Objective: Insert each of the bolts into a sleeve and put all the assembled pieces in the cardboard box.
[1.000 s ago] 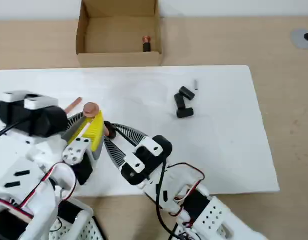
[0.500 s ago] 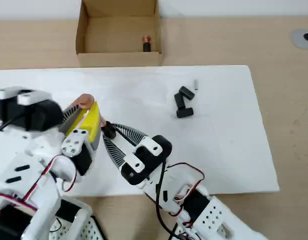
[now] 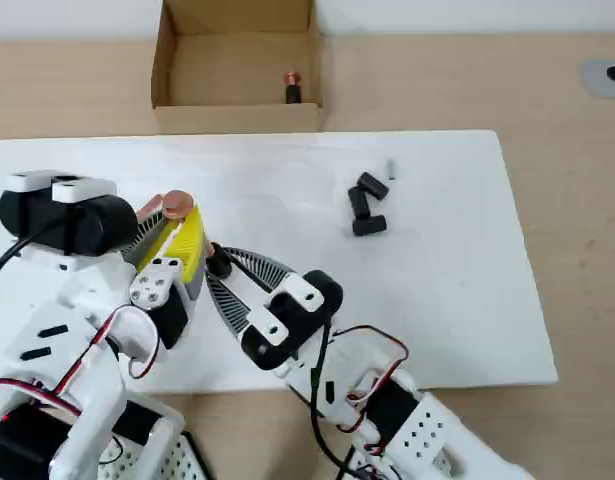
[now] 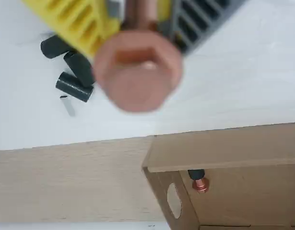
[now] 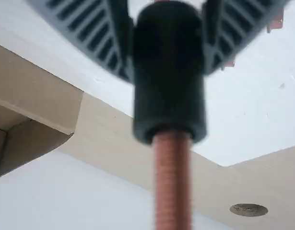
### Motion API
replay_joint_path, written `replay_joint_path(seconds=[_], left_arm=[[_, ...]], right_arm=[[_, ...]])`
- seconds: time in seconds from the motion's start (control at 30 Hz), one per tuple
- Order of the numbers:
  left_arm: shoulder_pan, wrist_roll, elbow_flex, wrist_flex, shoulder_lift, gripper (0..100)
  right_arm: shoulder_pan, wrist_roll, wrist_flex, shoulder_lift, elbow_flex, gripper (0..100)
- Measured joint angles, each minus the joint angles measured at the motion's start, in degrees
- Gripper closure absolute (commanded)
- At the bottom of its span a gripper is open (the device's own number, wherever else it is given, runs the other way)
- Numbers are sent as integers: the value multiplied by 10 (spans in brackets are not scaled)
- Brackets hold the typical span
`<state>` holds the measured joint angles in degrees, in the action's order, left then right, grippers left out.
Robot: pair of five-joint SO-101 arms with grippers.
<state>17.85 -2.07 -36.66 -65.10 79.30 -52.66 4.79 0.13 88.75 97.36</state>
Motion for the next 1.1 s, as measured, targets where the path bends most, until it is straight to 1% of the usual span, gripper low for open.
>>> replay_joint_path(seconds=[0.23, 0.4, 0.7, 0.77, 0.9, 1.1], left_arm=[[0, -1, -15, 2, 4, 993], [11, -20, -40, 2, 5, 993], [16, -23, -40, 1, 5, 988], [16, -23, -40, 1, 5, 961], [17, -25, -40, -34, 6, 890], [21, -26, -41, -84, 2, 871]], right_arm=[[0, 0, 0, 0, 0, 989], [-1, 0, 1, -1, 0, 989], [-1, 1, 1, -1, 0, 989], [-1, 1, 1, -1, 0, 989], [-1, 0, 1, -1, 0, 987], [-1, 0, 0, 0, 0, 988]])
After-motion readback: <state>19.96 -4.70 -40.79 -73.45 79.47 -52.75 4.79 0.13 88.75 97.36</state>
